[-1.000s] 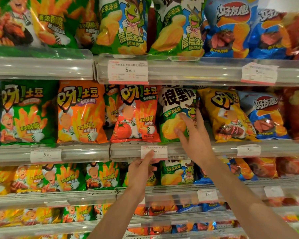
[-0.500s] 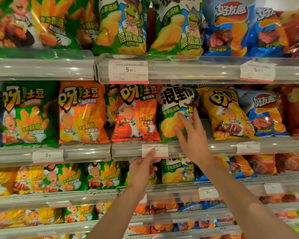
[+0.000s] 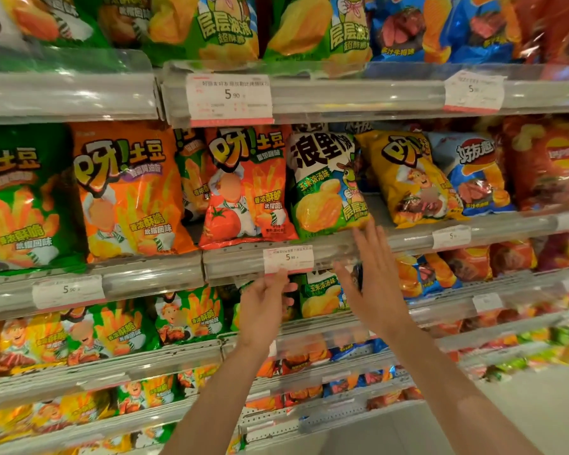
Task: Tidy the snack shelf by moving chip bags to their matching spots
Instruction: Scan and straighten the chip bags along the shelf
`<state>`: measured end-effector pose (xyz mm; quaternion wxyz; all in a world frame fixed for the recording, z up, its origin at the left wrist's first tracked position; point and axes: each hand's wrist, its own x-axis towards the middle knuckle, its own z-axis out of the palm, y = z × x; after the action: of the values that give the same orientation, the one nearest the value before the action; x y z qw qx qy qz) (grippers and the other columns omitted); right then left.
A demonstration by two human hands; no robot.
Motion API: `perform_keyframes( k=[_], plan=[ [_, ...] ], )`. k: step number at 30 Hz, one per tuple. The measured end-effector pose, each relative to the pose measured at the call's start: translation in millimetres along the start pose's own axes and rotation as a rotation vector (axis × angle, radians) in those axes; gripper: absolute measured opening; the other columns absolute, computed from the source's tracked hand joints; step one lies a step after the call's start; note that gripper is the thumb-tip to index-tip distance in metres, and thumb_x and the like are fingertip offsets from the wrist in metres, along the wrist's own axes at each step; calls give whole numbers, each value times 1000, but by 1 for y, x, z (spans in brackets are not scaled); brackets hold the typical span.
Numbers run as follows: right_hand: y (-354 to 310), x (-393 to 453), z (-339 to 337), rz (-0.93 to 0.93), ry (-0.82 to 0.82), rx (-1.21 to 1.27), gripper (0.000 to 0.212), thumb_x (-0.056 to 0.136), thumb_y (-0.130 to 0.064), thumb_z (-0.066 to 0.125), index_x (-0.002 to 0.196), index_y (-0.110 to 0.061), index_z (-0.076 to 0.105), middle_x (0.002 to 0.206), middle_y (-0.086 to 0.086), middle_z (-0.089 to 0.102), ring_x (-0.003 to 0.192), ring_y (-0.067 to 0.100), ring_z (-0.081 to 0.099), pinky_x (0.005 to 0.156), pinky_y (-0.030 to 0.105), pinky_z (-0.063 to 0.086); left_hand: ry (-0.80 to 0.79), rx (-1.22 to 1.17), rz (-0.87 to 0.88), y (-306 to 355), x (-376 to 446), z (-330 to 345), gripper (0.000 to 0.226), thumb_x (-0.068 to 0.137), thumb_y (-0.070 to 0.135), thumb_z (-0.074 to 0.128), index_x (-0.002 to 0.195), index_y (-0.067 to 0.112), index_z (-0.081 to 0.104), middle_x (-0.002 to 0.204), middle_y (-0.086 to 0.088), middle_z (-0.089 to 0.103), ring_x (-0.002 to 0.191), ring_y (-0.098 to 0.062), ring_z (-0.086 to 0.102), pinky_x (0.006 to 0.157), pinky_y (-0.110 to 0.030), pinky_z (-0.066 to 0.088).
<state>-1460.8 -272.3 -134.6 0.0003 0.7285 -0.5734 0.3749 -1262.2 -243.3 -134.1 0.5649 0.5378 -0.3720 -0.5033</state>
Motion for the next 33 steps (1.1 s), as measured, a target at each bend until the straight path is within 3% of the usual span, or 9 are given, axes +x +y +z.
perform_keyframes(
  k=[3, 7, 11, 13, 16, 21, 25, 30, 33],
  plan=[
    [-1, -22, 1, 16, -58, 59, 72, 104, -53, 43, 162, -19, 19, 173, 1, 0, 159, 17, -4, 126, 52, 16, -32, 195, 92, -12, -6, -12, 27, 99, 36, 63, 106, 11, 72, 101, 1, 76, 96, -14, 71, 74, -9, 52],
    [-1, -48, -9, 130, -191, 179, 74, 102, -56, 47, 163, -29, 15, 170, -16, -1, 158, 12, 6, 125, 42, 20, -122, 434, 175, -19, -24, -26, 33, 100, 42, 60, 127, 23, 64, 122, 12, 67, 105, 8, 60, 74, 0, 44],
    [19, -77, -19, 255, -432, 280, 76, 90, -68, 44, 158, -39, 25, 159, -20, 36, 145, 8, 40, 115, 40, 42, -121, 540, 175, -32, -54, -27, 46, 95, 53, 59, 137, 35, 57, 128, 23, 62, 111, 6, 61, 84, -14, 51],
    [34, -91, -20, 264, -466, 308, 73, 87, -69, 45, 153, -42, 32, 139, -22, 56, 127, 0, 55, 102, 35, 51, -107, 580, 152, -42, -68, -19, 47, 92, 57, 59, 136, 40, 56, 123, 26, 64, 105, 10, 63, 85, -16, 52],
    [67, -101, -30, 294, -453, 381, 68, 85, -68, 48, 149, -44, 38, 117, -35, 59, 111, -14, 57, 91, 26, 54, -80, 603, 115, -55, -82, 8, 41, 94, 48, 62, 134, 40, 56, 115, 29, 67, 101, 12, 63, 82, -10, 51],
    [137, -91, -65, 313, -504, 410, 51, 84, -67, 44, 133, -53, 41, 111, -42, 53, 102, -25, 51, 79, 7, 46, -35, 627, 113, -72, -88, 90, 35, 98, 35, 64, 130, 43, 53, 115, 22, 69, 99, 11, 64, 86, -15, 54],
    [202, -80, -98, 296, -552, 379, 60, 87, -64, 44, 142, -38, 49, 119, -30, 60, 103, -15, 56, 84, 13, 49, 16, 596, 92, -78, -92, 171, 33, 98, 33, 66, 127, 44, 55, 110, 22, 70, 96, 8, 65, 82, -13, 53],
    [260, -64, -132, 282, -514, 411, 63, 85, -68, 44, 139, -36, 52, 114, -29, 64, 104, -10, 62, 87, 20, 51, 50, 564, 83, -82, -93, 242, 29, 98, 33, 65, 125, 41, 57, 115, 19, 69, 97, 4, 65, 75, -8, 50],
    [279, -52, -146, 259, -472, 365, 53, 95, -49, 52, 144, -29, 51, 123, -18, 62, 109, 5, 63, 91, 23, 47, 59, 547, 88, -76, -88, 266, 29, 98, 35, 64, 126, 37, 59, 110, 24, 69, 95, 4, 65, 70, -8, 50]
  ],
)
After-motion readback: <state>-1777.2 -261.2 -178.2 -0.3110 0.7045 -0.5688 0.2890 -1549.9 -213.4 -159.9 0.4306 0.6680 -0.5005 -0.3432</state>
